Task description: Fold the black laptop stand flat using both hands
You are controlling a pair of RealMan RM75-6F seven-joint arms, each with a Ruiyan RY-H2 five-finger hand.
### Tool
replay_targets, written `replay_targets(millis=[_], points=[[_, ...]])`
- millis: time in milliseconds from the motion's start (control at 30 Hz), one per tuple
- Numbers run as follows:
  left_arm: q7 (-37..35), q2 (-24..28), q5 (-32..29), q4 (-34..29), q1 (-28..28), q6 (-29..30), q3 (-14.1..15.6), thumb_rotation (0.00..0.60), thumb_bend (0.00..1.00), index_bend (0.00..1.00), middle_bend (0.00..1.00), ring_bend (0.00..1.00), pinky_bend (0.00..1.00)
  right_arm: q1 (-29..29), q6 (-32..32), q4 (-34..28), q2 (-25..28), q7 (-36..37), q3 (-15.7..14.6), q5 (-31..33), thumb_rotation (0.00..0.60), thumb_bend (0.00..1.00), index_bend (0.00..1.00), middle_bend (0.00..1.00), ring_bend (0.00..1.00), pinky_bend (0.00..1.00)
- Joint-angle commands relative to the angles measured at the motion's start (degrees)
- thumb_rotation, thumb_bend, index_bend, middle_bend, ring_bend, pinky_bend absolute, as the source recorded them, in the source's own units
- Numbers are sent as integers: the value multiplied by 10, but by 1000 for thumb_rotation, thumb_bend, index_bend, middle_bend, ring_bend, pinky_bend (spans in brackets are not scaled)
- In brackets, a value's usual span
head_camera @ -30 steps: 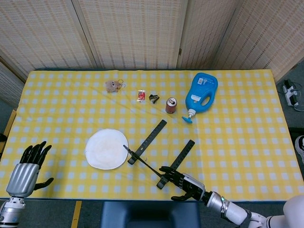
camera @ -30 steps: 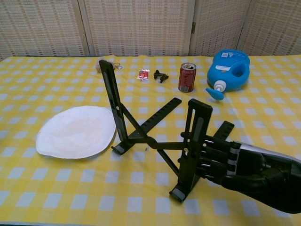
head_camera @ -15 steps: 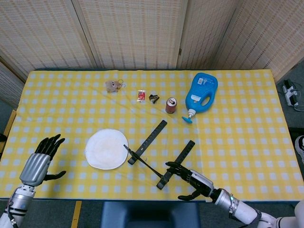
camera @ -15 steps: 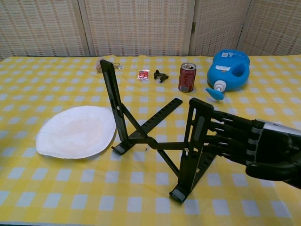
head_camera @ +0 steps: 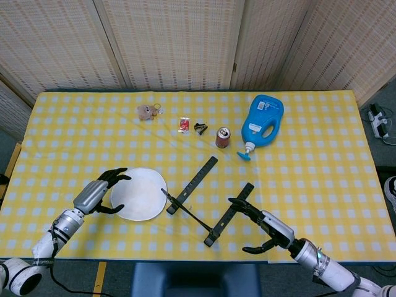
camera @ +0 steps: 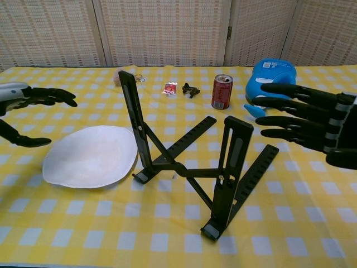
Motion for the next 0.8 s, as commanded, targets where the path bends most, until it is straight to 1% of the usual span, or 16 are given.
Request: replay_targets(millis=[33, 133, 300, 467, 800], points=[[-59, -33, -7, 32, -37, -41, -2, 600, 377, 248, 97, 44, 0, -3, -4, 1, -4, -1, 3, 5, 600, 241, 0, 11, 58, 0], [-100, -53, -7, 49, -56, -58, -2, 600, 385, 263, 97, 45, 0, -4, -10, 3, -8, 3, 6, 8, 600, 241, 0, 11, 59, 0], [-163, -80, -1, 72, -85, -79, 1, 600, 390, 331, 101, 45, 0, -6, -20, 5, -12, 3, 10, 12, 600, 241, 0, 11, 57, 0], [-185, -103, 10, 88, -108, -86, 9, 600, 391, 361, 105, 45, 0, -7, -28, 8, -14, 7, 12, 16, 600, 241, 0, 11, 57, 0], [-204, -143, 7, 102, -132, -86, 16, 600, 391, 361, 105, 43, 0, -8, -39, 13, -18, 10, 16, 15, 600, 241, 0, 11, 59, 0]])
